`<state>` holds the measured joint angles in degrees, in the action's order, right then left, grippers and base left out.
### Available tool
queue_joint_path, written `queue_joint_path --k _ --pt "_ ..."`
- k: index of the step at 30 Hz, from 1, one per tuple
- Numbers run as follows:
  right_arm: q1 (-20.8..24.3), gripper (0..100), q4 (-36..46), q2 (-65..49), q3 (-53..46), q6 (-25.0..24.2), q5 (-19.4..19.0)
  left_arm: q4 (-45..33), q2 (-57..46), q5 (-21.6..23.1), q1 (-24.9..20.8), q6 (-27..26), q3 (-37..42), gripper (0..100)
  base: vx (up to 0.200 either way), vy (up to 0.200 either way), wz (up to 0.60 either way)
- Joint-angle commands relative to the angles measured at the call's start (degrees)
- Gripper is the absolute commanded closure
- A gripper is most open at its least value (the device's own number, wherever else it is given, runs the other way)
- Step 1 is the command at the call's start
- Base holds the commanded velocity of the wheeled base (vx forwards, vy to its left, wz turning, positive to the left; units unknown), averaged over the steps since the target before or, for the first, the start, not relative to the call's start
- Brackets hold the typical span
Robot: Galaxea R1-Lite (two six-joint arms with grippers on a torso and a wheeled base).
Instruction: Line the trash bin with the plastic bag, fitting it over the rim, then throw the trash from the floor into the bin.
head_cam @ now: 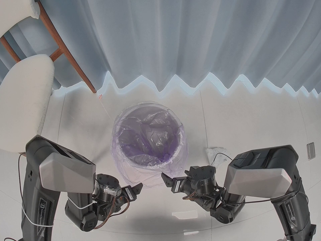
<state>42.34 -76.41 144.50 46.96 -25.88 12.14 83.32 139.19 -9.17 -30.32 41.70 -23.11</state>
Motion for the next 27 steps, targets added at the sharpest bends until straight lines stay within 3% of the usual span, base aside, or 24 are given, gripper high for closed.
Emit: queue_joint_path --k 1,5,7,13,19,23,27 --pt "0.4 0 -0.4 -3.3 -3.7 -0.1 -1.8 5.1 -3.0 -1.2 -1.1 -4.4 8.0 0 0.0 0.0 0.0" --pt "0.4 0 -0.5 -5.1 -5.9 -0.1 -4.5 5.4 -7.4 -2.9 -1.2 -6.6 12.3 0 0.0 0.0 0.0" --pt "0.6 0 -0.8 -6.2 -7.4 -0.1 -5.7 5.4 -14.4 -3.0 -1.2 -7.0 13.5 0 0.0 0.0 0.0" --pt "1.0 0 -1.0 -7.3 -7.8 -0.1 -5.7 5.3 -31.1 -2.9 -2.8 -11.7 17.7 0 0.0 0.0 0.0" --pt "2.2 0 -2.1 -9.8 -8.9 -0.3 -5.7 4.6 -44.4 0.1 -1.5 -17.8 17.6 0 0.0 0.0 0.0" --pt "2.8 0 -2.1 -10.4 -9.5 -0.3 -5.7 -0.1 -51.6 3.6 -0.6 -18.1 16.3 0 0.0 0.0 0.0" --pt "3.0 0 -2.2 -10.4 -9.5 -0.3 -5.7 -8.2 -59.7 5.1 -0.6 -15.4 9.2 0 0.0 0.0 0.0"
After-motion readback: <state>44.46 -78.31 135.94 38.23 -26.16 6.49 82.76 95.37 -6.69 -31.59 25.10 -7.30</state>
